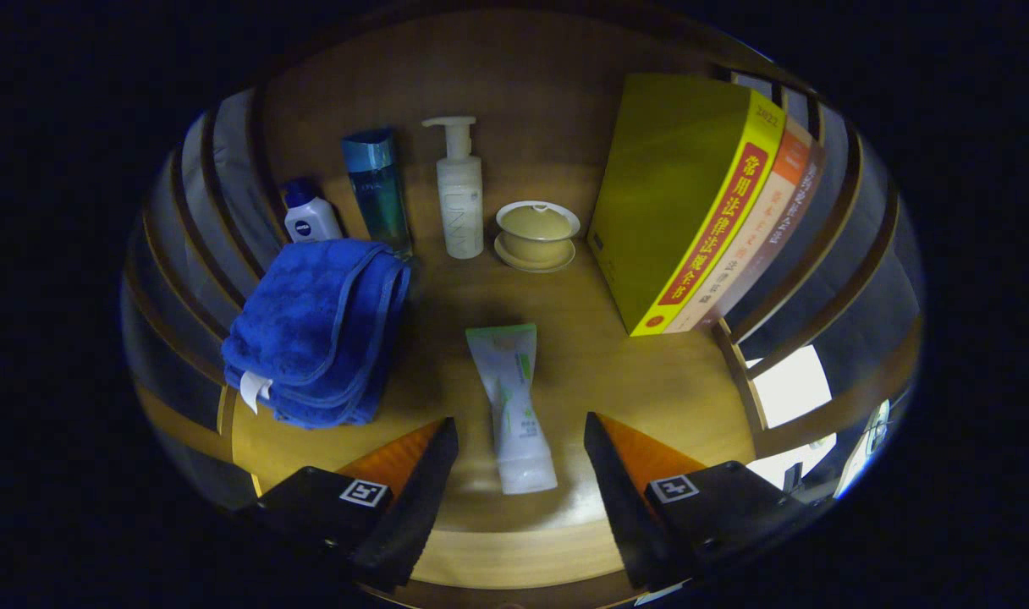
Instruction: Pull open the drawer, take out the items inside it, and place them on the countertop above the cabinet.
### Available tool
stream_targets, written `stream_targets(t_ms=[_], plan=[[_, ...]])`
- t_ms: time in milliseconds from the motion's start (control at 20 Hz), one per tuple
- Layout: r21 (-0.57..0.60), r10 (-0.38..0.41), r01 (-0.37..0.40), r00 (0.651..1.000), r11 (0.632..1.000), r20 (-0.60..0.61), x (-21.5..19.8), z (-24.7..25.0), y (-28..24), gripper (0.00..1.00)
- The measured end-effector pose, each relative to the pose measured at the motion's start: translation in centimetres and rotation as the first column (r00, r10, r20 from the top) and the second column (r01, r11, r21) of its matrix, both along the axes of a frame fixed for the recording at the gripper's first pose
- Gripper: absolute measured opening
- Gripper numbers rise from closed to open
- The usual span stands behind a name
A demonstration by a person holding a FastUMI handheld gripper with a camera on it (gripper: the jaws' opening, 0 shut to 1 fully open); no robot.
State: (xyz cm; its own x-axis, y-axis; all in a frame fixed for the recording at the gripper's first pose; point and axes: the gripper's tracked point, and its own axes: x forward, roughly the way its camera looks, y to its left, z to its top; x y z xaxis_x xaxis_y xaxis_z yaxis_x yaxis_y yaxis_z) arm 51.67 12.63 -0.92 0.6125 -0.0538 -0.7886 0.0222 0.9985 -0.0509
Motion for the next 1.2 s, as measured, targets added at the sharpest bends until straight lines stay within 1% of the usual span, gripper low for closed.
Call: stream_targets(t_ms=[100, 200, 350, 450, 600, 700, 800, 900, 1050, 1200], plan=[[0.013, -0.011, 0.010, 1.000, 1.000, 0.026, -1.3, 1.0, 1.0, 0.99], [0.014, -0.014, 0.013, 0.997, 1.000, 0.071, -2.6, 2.4, 1.8, 0.99], [-0.035, 0.002, 0.002, 0.994, 0.999, 0.110, -6.1, 3.9, 2.5, 0.99], [-0.069, -0.001, 0.010, 0.991, 0.998, 0.135, -8.5, 4.8, 2.7, 0.99], [-0.074, 0.007, 0.007, 0.981, 0.997, 0.194, -11.5, 6.1, 4.3, 0.99], [-0.068, 0.010, 0.007, 0.969, 0.998, 0.249, -13.4, 7.1, 5.3, 0.99], [-0.073, 0.036, -0.014, 0.950, 0.997, 0.309, -15.1, 7.8, 6.3, 0.99], [-0.074, 0.056, -0.031, 0.933, 0.997, 0.355, -17.2, 7.7, 7.1, 0.99], [-0.042, 0.054, -0.040, 0.901, 0.998, 0.431, -19.9, 7.6, 7.7, 0.99], [-0.067, 0.080, -0.055, 0.872, 0.996, 0.482, -22.8, 7.0, 7.3, 0.99]])
